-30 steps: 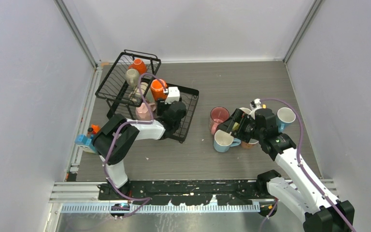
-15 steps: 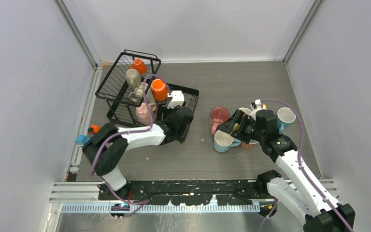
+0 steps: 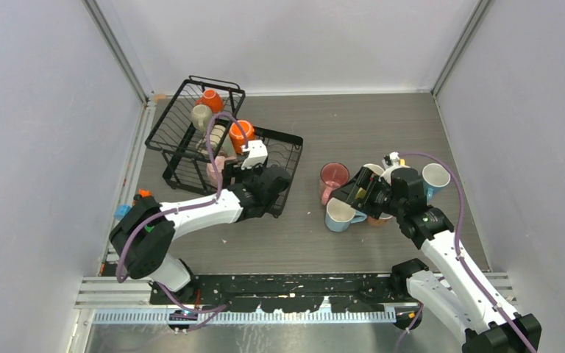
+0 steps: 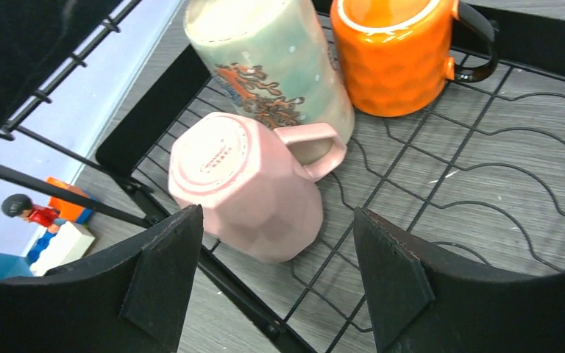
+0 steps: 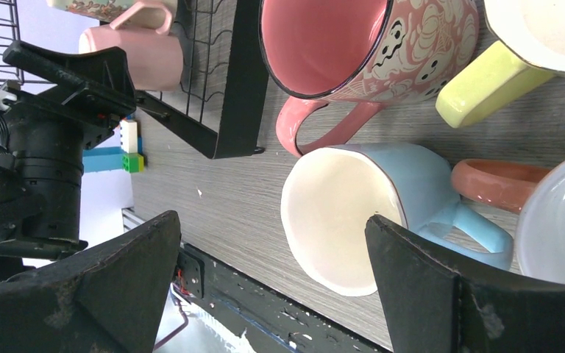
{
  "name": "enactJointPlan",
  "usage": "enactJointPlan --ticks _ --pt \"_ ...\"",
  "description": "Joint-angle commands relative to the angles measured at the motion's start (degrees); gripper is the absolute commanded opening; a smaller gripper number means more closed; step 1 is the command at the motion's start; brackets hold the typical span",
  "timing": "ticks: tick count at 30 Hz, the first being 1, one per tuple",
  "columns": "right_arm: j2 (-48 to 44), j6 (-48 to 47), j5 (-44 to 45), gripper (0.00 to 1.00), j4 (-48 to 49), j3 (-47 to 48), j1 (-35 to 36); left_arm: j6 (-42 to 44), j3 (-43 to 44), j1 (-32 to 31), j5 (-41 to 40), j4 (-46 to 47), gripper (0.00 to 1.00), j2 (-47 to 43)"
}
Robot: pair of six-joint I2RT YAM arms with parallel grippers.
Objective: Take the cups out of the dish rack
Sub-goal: Adjust the cup in the dish rack.
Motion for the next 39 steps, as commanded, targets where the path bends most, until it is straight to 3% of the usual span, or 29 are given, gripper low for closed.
enactJointPlan --ticks 1,9,12,18,39 --pt "-0.6 0.7 -0.9 1.00 2.0 -0.2 -0.2 -7.7 2.9 -0.3 -6.0 -9.5 0.77 -2.0" --pt "-0.5 0.8 -1.1 1.00 1.9 0.0 -0.1 -23.4 7.9 0.0 -9.0 -28.4 0.85 -0.6" --pt "-0.5 0.7 -1.1 1.00 1.8 0.0 -0.1 -25.6 8.2 1.5 -7.6 -30.8 0.87 -0.3" --pt "-0.6 0.7 -1.0 1.00 1.8 -0.1 -0.1 -17.4 4.0 3.7 -3.9 -20.1 0.87 -2.0" --pt "0.0 0.1 -0.8 1.00 2.1 -1.0 -0.1 -1.5 -4.6 9.2 4.7 5.0 0.90 -2.6"
